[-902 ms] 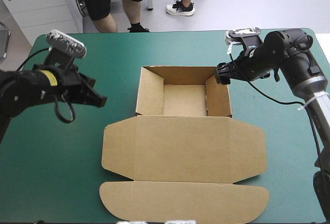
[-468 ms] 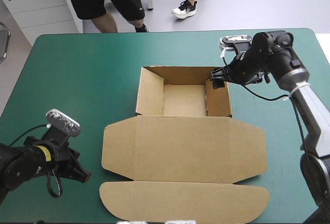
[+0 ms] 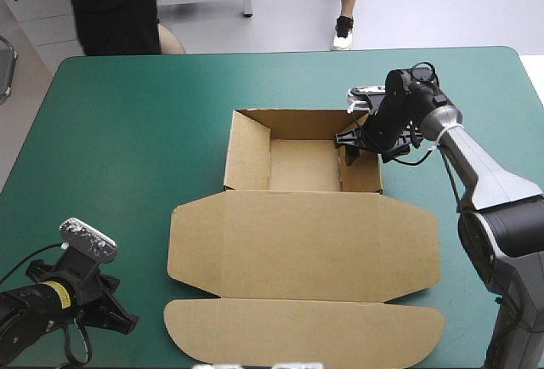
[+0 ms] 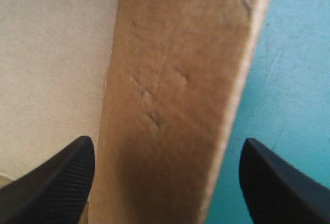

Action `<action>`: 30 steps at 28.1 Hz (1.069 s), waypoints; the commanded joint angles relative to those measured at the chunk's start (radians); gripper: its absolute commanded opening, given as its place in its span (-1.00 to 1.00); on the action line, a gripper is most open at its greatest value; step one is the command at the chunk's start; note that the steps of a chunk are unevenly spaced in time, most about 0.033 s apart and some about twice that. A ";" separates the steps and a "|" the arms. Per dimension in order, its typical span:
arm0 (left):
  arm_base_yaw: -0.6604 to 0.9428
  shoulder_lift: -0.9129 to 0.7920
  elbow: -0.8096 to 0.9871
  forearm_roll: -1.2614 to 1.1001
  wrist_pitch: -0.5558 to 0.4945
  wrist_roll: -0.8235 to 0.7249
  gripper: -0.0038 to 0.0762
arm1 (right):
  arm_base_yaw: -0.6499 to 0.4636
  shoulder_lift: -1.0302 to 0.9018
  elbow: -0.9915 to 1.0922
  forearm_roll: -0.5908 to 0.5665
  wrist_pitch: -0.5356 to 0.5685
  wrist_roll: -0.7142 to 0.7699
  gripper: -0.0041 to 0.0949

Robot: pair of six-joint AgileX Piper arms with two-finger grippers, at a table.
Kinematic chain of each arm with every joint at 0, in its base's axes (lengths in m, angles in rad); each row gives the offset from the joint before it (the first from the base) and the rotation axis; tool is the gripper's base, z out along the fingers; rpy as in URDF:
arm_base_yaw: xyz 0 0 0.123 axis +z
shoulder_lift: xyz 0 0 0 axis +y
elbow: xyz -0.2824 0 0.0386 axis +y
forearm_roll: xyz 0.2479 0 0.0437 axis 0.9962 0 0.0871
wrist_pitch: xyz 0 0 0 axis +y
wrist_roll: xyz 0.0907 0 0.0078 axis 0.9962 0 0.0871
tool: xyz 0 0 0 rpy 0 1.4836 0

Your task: Fold the box

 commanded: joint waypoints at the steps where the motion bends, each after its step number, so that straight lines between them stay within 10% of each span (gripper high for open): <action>1: -0.003 -0.008 -0.024 0.005 -0.044 -0.018 -0.92 | -0.005 -0.025 -0.027 0.012 -0.016 0.012 0.10; 8: -0.003 -0.008 -0.024 0.005 -0.037 -0.018 -0.92 | -0.005 -0.017 -0.029 0.007 -0.020 0.027 -0.93; 30: -0.003 -0.008 -0.024 0.002 -0.037 -0.018 -0.92 | -0.144 -0.025 -0.416 -0.176 -0.007 -0.081 -0.96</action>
